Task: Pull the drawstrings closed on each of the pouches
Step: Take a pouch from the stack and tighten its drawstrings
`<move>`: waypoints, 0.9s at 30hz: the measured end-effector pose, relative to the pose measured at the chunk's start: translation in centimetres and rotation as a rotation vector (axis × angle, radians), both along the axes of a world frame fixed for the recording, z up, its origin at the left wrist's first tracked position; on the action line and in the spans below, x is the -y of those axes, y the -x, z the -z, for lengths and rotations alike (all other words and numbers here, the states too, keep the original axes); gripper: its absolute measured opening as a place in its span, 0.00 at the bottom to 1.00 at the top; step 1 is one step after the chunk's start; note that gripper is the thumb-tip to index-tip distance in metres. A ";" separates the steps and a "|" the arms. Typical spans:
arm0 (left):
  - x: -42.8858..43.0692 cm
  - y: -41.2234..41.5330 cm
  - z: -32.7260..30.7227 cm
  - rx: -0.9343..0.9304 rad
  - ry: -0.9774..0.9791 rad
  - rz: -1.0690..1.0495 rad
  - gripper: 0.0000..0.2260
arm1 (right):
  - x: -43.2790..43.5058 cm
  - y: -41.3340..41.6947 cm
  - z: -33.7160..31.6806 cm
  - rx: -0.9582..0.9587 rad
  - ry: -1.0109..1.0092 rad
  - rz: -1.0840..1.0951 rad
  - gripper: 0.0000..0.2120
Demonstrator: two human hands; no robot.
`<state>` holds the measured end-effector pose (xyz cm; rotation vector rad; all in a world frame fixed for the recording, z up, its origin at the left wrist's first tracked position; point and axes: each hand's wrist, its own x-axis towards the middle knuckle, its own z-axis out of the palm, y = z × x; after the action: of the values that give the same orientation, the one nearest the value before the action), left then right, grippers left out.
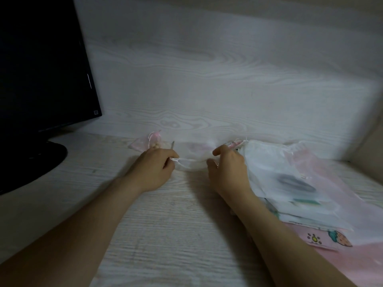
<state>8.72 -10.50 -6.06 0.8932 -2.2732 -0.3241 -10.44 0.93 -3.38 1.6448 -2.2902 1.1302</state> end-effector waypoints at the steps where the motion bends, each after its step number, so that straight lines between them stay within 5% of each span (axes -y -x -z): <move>1: -0.3 0.1 -0.2 -0.006 -0.005 0.003 0.07 | 0.1 0.0 0.0 0.004 0.007 -0.002 0.15; 9: 0.3 0.0 -0.4 -0.170 0.025 0.022 0.05 | 0.4 0.1 0.0 0.043 0.026 0.013 0.09; 13: 0.7 -0.2 -0.3 -0.243 0.049 -0.051 0.05 | 0.3 -0.5 -0.3 0.100 0.076 -0.084 0.17; 17: 0.6 -0.2 -0.5 -0.376 -0.022 -0.172 0.07 | 0.3 0.0 -0.2 0.168 0.115 -0.039 0.09; 27: -0.5 0.0 -3.4 -0.964 -0.820 -0.104 0.10 | 0.1 0.0 -1.4 0.682 0.284 -0.169 0.14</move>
<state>8.69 -9.96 -2.67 0.9272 -1.1596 -1.3602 -10.47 0.87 -1.99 1.5186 -2.1748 2.2197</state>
